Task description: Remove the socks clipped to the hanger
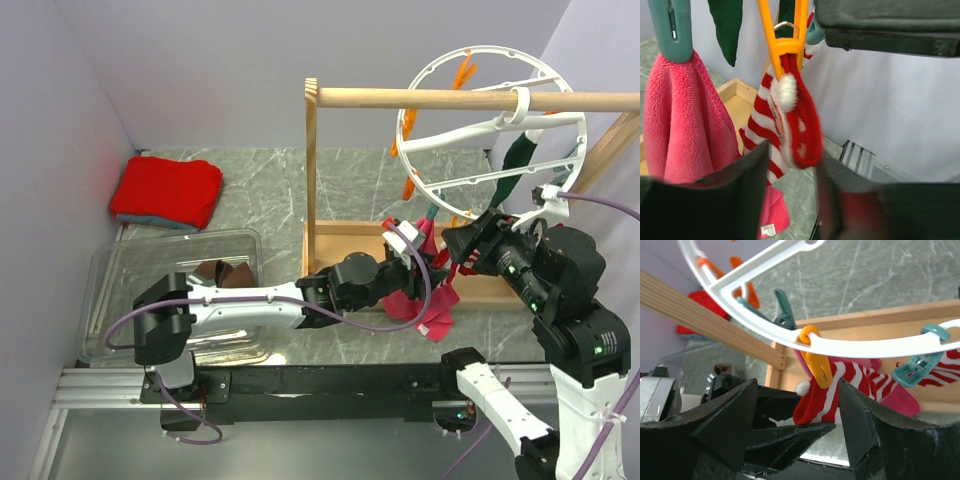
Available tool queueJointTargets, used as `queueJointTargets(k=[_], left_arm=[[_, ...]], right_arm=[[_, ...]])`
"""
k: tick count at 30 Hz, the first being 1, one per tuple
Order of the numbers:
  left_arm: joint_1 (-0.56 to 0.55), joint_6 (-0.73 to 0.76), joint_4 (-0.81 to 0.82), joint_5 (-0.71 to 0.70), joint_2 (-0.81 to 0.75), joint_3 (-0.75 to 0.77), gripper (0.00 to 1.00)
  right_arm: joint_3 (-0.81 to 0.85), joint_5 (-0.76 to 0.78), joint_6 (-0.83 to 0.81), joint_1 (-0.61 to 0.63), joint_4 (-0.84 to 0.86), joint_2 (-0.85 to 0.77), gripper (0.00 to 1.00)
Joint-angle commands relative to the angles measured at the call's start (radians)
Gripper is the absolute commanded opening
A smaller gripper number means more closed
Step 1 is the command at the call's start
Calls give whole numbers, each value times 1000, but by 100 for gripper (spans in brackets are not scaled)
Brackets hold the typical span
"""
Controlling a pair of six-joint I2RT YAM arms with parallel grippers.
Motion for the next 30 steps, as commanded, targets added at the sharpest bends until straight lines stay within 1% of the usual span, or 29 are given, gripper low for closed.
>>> queueJointTargets(k=[1,3,6,11,17,22,23,24,26,30], left_arm=[[-2,-12,33,4,13,67,37],[-2,-17,38,17,19,76,27],[-2,-23,32,48,35,97,17],[-2,-49,9,86,56,146,8],[-2,-77,-16,140,78,194,2],[-5,-98,-31,166,95,214,1],[-5,-101,-36,168,98,216,1],[-5,-106,-37,169,99,217,1],[-5,-115,-36,177,102,217,1],[-6,-124,-40,183,107,225,1]], right_arm=[[58,75,-1,12,-34,26,72],[73,92,-6,22,-52,37,70],[107,121,-15,35,-78,60,69],[130,158,-29,61,-107,88,68],[110,184,-46,87,-98,109,68],[127,223,-57,104,-97,132,68],[132,229,-60,108,-101,138,67],[136,238,-61,113,-106,143,63],[143,264,-66,122,-115,157,59],[126,278,-66,150,-109,161,59]])
